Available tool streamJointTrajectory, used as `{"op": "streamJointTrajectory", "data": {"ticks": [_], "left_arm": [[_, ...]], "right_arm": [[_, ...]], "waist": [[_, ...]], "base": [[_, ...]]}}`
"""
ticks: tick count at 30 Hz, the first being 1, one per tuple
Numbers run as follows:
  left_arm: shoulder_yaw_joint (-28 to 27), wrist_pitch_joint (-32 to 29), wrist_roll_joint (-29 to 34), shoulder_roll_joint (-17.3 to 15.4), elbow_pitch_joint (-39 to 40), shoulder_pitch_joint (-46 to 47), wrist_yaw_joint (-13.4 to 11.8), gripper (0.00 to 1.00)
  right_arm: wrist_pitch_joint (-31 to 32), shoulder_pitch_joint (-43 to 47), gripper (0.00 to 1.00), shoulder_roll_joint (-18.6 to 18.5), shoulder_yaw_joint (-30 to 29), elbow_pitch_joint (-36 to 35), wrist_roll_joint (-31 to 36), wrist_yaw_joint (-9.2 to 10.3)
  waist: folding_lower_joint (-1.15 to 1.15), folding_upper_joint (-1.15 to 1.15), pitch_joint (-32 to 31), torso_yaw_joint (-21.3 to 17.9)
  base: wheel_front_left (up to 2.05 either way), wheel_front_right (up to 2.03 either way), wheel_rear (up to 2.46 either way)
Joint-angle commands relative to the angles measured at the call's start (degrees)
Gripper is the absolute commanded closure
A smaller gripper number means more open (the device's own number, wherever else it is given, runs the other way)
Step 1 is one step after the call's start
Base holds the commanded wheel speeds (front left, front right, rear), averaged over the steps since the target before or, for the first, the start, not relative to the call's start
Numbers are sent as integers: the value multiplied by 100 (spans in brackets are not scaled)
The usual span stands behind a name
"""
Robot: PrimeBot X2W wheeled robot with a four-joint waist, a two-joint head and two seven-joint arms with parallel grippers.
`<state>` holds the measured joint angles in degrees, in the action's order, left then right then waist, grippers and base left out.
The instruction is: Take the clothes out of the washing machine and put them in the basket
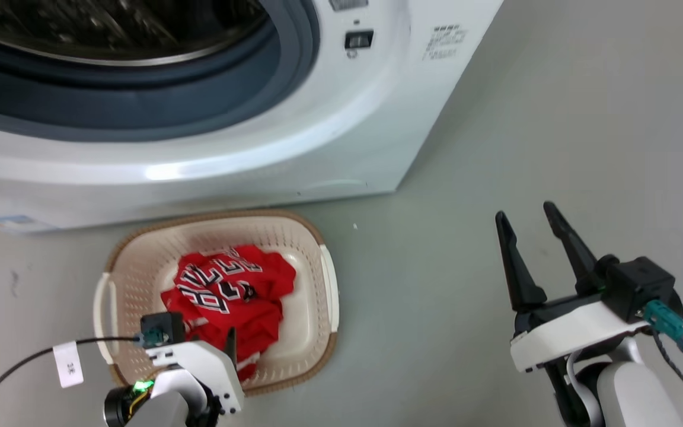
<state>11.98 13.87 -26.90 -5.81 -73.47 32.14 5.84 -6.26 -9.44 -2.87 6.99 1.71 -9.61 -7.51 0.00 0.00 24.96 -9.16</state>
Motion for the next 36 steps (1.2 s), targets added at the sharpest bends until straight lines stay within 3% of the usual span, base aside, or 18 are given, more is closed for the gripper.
{"op": "streamJointTrajectory", "data": {"ticks": [1,9,23,30,36], "left_arm": [[16,51,13,25,6,-102,14,0],[-4,139,77,91,648,-483,21,0],[-398,137,905,42,3652,-1639,-405,0],[-452,132,1397,-30,5130,-2138,-547,0],[-477,132,1701,-174,5954,-2441,-710,0]], "right_arm": [[14,90,0,0,5,29,-46,4],[131,510,0,0,-209,111,-24,4],[388,1089,0,0,-337,-53,47,4],[464,1313,0,0,-343,-121,72,4],[472,1425,0,0,-377,-168,87,4]], "waist": [[0,0,-436,127],[0,0,-1266,426],[0,0,-2234,822],[0,0,-2489,987],[0,0,-2574,1093]], "base": [[0,0,0],[0,0,0],[0,0,0],[0,0,0],[0,0,0]]}}
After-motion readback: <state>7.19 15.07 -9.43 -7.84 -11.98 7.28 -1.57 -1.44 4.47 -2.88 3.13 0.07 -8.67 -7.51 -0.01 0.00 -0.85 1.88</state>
